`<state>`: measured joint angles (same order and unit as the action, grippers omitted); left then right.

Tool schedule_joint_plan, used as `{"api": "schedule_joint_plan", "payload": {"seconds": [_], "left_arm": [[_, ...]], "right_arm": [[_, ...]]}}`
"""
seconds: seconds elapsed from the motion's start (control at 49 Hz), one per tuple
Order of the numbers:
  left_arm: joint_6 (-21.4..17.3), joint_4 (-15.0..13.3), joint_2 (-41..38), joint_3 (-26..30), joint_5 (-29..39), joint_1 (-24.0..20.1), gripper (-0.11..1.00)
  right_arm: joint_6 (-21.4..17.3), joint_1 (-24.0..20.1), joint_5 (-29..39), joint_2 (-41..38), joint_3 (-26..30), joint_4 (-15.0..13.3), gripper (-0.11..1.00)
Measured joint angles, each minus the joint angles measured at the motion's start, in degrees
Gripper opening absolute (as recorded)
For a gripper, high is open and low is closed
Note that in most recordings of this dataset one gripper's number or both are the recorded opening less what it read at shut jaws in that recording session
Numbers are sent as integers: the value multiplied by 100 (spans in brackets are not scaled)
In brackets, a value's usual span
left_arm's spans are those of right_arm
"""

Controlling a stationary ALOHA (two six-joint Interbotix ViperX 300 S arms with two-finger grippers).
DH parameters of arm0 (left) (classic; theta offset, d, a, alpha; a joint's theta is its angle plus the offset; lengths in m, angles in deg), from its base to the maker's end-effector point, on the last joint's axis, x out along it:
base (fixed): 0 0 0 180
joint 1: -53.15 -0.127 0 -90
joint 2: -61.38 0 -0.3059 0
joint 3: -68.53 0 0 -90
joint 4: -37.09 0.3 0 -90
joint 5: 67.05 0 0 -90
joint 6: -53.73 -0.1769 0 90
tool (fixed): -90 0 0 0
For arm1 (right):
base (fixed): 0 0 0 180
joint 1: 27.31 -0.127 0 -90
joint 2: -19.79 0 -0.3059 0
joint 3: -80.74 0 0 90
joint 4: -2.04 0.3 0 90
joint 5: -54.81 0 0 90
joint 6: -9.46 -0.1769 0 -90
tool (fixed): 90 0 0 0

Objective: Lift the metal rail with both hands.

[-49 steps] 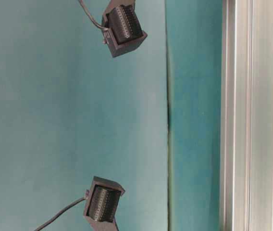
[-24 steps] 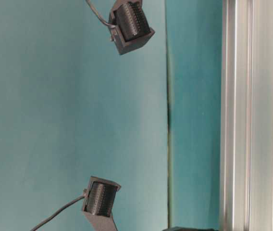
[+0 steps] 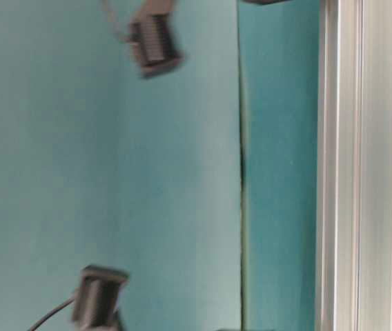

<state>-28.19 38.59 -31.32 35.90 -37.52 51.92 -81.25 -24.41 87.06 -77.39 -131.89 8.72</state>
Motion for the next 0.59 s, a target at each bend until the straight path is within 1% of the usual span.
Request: {"api": "schedule_joint_plan", "payload": {"seconds": [0.184,0.367,0.51,0.592], "left_arm": [[-35,0,650,-97,448,18,96],[-299,0,1441,-193,729,44,96],[-554,-18,2013,-237,809,44,96],[-624,-18,2303,-272,809,44,96]], "right_arm": [[-26,123,-18,694,0,0,94],[-44,176,-26,1406,-18,0,94],[-44,246,-26,1951,-88,0,94],[-44,272,-26,2197,-132,0,94]]}}
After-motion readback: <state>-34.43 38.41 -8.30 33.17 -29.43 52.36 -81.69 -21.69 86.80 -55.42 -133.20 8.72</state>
